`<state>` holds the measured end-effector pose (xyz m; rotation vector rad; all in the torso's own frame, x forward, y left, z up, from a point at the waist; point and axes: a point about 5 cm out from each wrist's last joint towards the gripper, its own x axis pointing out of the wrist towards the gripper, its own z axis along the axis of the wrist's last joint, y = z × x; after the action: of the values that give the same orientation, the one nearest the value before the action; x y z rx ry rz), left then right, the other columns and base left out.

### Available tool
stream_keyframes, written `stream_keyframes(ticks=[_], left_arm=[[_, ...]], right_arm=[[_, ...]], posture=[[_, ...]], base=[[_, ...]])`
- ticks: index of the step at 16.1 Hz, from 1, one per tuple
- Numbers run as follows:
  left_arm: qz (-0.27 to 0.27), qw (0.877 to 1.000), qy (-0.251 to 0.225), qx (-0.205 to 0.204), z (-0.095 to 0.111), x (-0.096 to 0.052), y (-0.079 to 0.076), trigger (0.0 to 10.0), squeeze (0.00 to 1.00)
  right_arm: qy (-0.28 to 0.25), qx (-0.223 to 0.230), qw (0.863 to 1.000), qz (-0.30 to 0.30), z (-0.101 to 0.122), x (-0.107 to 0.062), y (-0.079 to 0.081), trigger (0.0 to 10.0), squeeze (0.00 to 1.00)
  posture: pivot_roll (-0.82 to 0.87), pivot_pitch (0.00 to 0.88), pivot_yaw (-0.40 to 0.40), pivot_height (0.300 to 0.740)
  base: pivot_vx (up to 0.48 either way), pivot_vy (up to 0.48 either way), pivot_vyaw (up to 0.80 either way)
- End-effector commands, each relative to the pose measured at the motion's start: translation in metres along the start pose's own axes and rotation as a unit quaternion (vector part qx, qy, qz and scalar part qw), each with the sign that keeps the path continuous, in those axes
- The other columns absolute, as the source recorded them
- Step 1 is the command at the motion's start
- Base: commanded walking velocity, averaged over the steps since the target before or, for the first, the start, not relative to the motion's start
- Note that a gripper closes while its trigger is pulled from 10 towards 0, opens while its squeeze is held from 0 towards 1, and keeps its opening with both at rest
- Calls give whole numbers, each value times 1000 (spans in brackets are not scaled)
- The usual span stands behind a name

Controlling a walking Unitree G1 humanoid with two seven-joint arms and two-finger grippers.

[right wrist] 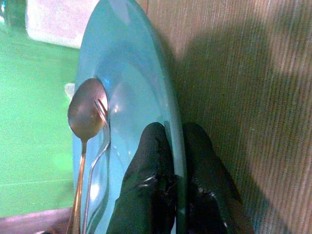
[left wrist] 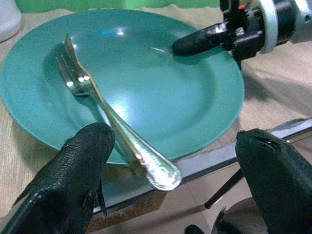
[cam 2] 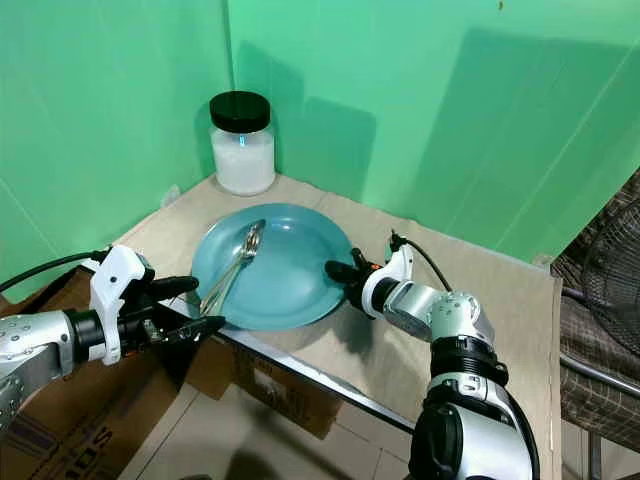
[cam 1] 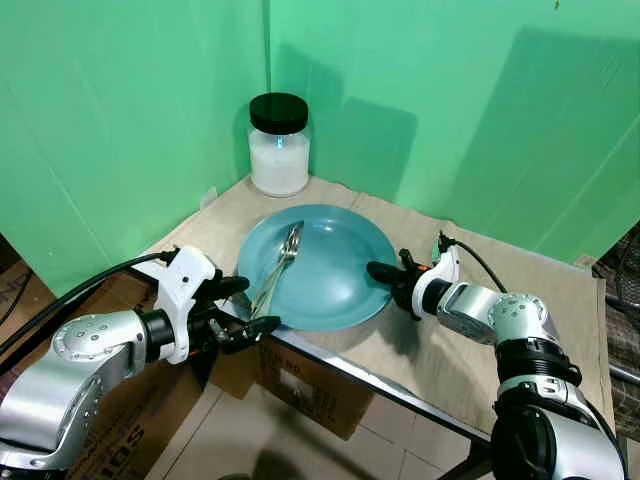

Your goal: Setting the table

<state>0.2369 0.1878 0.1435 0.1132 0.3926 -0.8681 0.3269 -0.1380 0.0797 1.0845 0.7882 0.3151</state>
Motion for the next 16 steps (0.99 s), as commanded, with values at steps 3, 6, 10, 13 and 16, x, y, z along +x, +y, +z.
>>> stream_keyframes(ticks=[3, 6, 10, 13, 16], left_arm=[[-4, 1000, 2, 3, 1, 0, -3, 10000, 0], [-6, 1000, 2, 2, 1, 0, -4, 10000, 0], [-6, 1000, 6, 2, 0, 0, -4, 10000, 0], [-6, 1000, 8, 2, -1, 0, -5, 10000, 0], [-6, 1000, 10, 2, -1, 0, -5, 10000, 0]], right_arm=[[-21, 33, 999, 10, 7, -2, 1, 0, 0], [-54, 51, 997, 1, 22, -7, 1, 0, 0], [-107, -61, 992, -17, 51, -23, 15, 0, 0], [-111, -151, 981, -47, 59, -32, 20, 0, 0], [-97, -235, 965, -66, 58, -42, 27, 0, 0]], posture=[[62, 0, -62, 740], [61, 0, -61, 740], [61, 0, -61, 740], [61, 0, -60, 740], [61, 0, -59, 740]], base=[[0, 0, 0], [0, 0, 0], [0, 0, 0], [0, 0, 0], [0, 0, 0]])
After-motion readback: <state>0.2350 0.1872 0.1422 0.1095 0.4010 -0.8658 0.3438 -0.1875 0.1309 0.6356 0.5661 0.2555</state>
